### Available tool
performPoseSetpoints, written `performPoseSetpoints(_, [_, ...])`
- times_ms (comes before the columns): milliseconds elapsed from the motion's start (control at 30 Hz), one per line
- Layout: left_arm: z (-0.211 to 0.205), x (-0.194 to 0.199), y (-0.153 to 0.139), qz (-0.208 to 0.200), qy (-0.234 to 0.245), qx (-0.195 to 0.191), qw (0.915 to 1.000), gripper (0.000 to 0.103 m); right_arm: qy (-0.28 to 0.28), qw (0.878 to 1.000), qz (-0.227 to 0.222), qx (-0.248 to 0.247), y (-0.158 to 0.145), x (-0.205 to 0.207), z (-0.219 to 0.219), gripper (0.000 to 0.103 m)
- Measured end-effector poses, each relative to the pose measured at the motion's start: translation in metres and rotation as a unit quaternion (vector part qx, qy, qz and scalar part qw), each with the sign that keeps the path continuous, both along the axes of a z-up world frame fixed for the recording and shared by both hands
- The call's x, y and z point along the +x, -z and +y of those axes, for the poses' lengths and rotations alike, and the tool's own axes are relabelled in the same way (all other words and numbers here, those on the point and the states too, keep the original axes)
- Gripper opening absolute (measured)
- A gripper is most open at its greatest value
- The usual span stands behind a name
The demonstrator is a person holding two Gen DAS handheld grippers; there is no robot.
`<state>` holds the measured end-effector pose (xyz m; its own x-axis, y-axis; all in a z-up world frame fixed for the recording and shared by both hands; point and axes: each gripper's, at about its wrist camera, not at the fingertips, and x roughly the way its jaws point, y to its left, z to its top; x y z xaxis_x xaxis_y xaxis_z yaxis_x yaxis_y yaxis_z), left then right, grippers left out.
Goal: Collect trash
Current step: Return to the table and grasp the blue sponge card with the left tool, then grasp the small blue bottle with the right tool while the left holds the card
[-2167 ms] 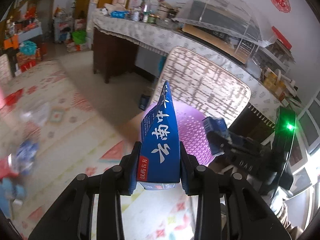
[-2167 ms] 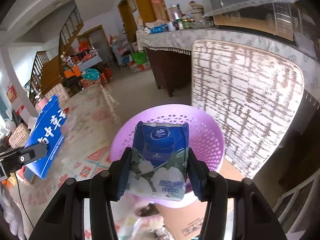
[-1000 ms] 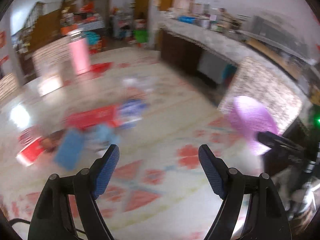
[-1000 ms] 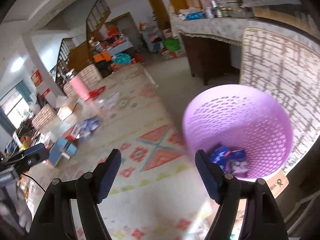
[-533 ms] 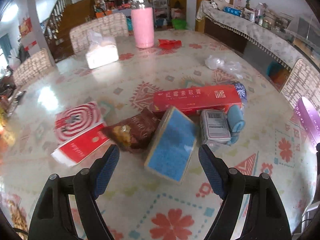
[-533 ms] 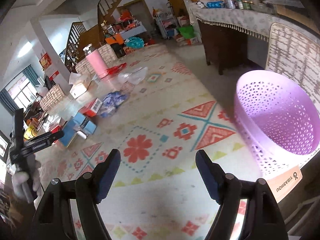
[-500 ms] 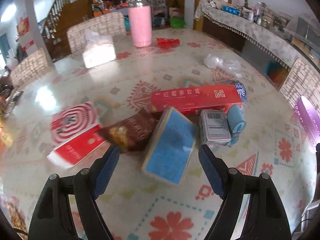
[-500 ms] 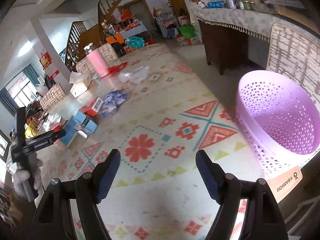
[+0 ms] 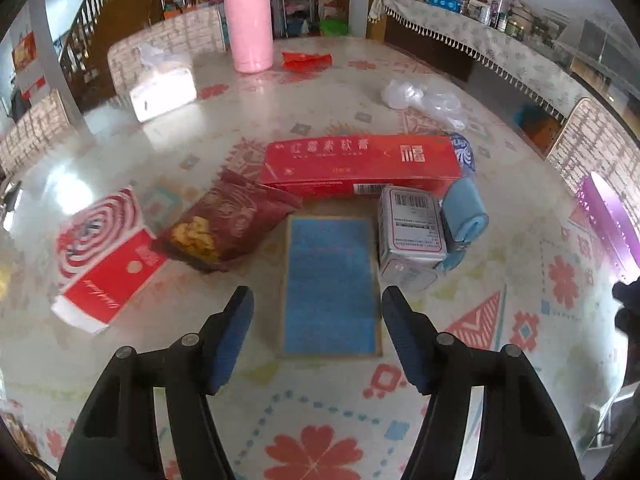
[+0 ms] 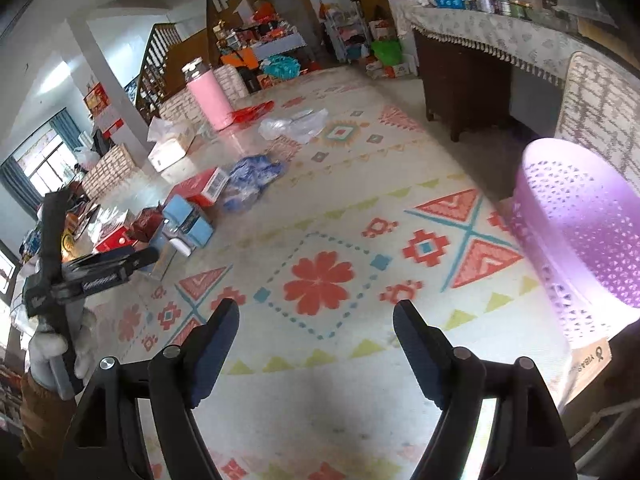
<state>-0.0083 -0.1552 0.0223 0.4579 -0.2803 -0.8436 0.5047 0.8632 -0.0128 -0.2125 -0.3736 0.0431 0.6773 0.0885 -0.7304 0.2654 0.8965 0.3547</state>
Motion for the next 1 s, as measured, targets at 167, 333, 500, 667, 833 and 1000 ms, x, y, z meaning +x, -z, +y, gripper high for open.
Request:
performPoseSetpoints(167, [-0.003, 0.0, 0.006, 0.012, -0.01, 0.002, 0.9999, 0.053, -0.016, 1.0, 0.002, -0.011, -0.004, 0.007, 0.013, 0.083])
performPoseSetpoints(333, [0.025, 0.001, -0.007, 0.013, -0.042, -0.066, 0.9968, 0.053, -0.039, 0.999, 0.008, -0.014, -0.003, 0.023, 0.027, 0.083])
performPoseSetpoints(500, [0.043, 0.003, -0.019, 0.0, -0.052, -0.117, 0.9918, 0.053, -0.071, 0.997, 0.008, -0.015, -0.006, 0.053, 0.052, 0.084])
performPoseSetpoints(667, [0.048, 0.0, -0.017, -0.006, -0.048, -0.115, 0.9921, 0.053, -0.091, 0.995, -0.005, -0.048, -0.014, 0.096, 0.084, 0.083])
performPoseSetpoints(833, [0.051, 0.0, -0.018, -0.004, -0.046, -0.124, 0.9913, 0.053, -0.087, 0.992, -0.006, -0.095, -0.014, 0.137, 0.104, 0.076])
performPoseSetpoints(1000, [0.055, 0.002, -0.018, 0.004, -0.049, -0.132, 0.9901, 0.053, -0.069, 0.992, 0.009, -0.101, -0.003, 0.161, 0.106, 0.053])
